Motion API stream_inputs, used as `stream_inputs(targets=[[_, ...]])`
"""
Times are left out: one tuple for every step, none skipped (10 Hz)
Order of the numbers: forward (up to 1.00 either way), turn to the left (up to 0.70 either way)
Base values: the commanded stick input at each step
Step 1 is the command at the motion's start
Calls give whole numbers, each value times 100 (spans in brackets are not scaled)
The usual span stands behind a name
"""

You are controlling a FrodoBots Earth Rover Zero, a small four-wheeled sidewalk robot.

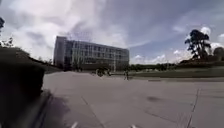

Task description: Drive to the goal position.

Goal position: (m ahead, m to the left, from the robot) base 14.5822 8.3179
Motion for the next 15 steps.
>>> stream_inputs(targets=[[70, 35], [70, 35], [70, 35], [70, 35], [70, 35], [70, 11], [70, 0], [70, 0], [70, 0], [70, 0], [70, 0], [70, 0], [70, 6], [70, 22], [70, 35]])
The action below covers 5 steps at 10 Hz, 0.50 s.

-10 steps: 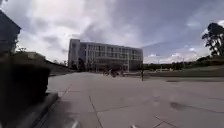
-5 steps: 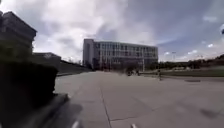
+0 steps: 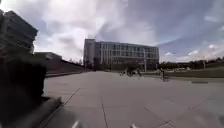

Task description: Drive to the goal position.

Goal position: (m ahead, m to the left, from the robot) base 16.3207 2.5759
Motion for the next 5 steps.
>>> stream_inputs(targets=[[70, 21], [70, 0], [70, 0], [70, 0], [70, 0]])
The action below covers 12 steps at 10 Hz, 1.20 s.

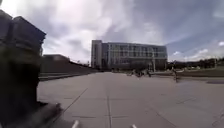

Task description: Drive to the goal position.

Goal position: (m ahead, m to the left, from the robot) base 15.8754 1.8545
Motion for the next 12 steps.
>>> stream_inputs(targets=[[70, 0], [70, 0], [70, 35], [70, 35], [70, 0], [70, 0], [70, 0], [70, 0], [70, 0], [70, 0], [70, 0], [70, 0]])
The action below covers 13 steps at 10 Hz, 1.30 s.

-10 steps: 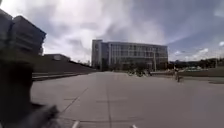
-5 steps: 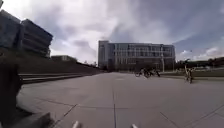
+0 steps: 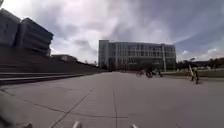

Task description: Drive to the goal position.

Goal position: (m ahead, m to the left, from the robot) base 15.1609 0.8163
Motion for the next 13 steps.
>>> stream_inputs(targets=[[70, 0], [70, 0], [70, 23], [70, 35], [70, 23], [70, 0], [70, 0], [70, 0], [70, 0], [70, 0], [70, 0], [70, 0], [70, 0]])
